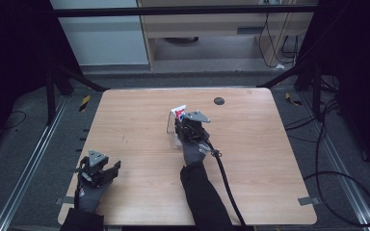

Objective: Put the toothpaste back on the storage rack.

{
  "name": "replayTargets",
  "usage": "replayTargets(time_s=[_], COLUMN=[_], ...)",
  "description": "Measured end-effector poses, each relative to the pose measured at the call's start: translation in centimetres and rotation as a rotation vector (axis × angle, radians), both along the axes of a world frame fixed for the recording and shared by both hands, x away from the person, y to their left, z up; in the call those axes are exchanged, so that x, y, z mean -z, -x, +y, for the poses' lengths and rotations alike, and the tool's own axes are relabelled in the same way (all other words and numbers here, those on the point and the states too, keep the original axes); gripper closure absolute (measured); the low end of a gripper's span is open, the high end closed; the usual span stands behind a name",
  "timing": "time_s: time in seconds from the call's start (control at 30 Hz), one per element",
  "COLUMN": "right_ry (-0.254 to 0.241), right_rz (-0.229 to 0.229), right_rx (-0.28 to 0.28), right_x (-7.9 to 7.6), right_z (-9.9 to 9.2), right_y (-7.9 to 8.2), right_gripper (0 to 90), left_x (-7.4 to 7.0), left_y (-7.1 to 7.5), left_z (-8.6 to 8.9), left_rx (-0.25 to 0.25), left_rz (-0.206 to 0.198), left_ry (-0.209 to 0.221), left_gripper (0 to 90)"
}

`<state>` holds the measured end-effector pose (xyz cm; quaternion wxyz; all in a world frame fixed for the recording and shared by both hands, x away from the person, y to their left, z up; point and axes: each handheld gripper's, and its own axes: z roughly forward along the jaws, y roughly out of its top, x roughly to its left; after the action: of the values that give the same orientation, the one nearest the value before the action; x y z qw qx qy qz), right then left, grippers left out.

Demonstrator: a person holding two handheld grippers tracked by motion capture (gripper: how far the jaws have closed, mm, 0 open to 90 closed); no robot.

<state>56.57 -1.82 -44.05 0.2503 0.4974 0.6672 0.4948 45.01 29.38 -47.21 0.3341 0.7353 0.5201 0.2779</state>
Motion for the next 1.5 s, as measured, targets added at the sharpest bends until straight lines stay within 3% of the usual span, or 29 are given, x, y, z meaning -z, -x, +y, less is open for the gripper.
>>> replayTargets(time_s=[0.1, 0.3, 0.33, 0.43, 0.6, 0.77, 0.87, 0.9, 1.03, 1.1, 1.2, 1.27, 1.5], right_ry=[0.019, 0.008, 0.008, 0.007, 0.006, 0.002, 0.041, 0.06, 0.048, 0.067, 0.079, 0.059, 0.046], right_rz=[-0.008, -0.024, -0.059, -0.108, -0.159, -0.15, -0.148, -0.146, -0.111, -0.099, -0.094, -0.094, -0.088], right_rx=[-0.008, -0.028, -0.027, -0.029, -0.042, -0.07, -0.085, -0.098, -0.161, -0.175, -0.175, -0.154, -0.114], right_x=[0.0, -0.3, -0.8, -1.8, -3.3, -4.1, -4.5, -4.8, -5.2, -5.3, -5.3, -5.0, -3.6], right_z=[0.2, 0.1, 0.0, -0.3, -1.0, -2.0, -2.9, -3.7, -5.6, -7.0, -8.6, -11.2, -16.1], right_y=[0.1, 0.4, 0.7, 1.3, 2.4, 3.1, 3.9, 4.6, 5.6, 6.3, 7.0, 8.0, 10.1], right_gripper=[65.0, 58.4, 53.1, 49.2, 41.0, 33.7, 31.0, 28.8, 26.5, 25.0, 23.7, 22.9, 19.0], left_x=[0.0, 0.0, 0.0, 0.0, 0.0, 0.0, 0.0, 0.0, 0.0, 0.0, 0.1, 0.1, 0.2], left_y=[0.0, 0.0, 0.0, 0.0, 0.0, 0.0, 0.0, 0.0, 0.1, 0.1, 0.0, 0.0, 0.1], left_z=[0.0, 0.0, 0.0, -0.1, -0.1, 0.0, 0.0, 0.0, 0.0, 0.0, 0.0, 0.0, 0.0], left_rx=[0.001, 0.001, 0.002, 0.002, 0.001, -0.001, -0.002, -0.003, 0.001, 0.004, 0.004, 0.005, 0.007], left_rz=[0.0, 0.001, 0.001, 0.0, 0.0, 0.0, 0.0, 0.001, -0.001, 0.001, 0.003, 0.003, 0.0], left_ry=[-0.001, -0.001, -0.002, -0.002, -0.002, -0.003, -0.003, -0.004, -0.001, -0.003, -0.002, -0.003, 0.005], left_gripper=[45.9, 45.9, 45.9, 45.9, 45.9, 45.8, 45.8, 45.7, 45.3, 45.0, 44.4, 43.9, 40.8])
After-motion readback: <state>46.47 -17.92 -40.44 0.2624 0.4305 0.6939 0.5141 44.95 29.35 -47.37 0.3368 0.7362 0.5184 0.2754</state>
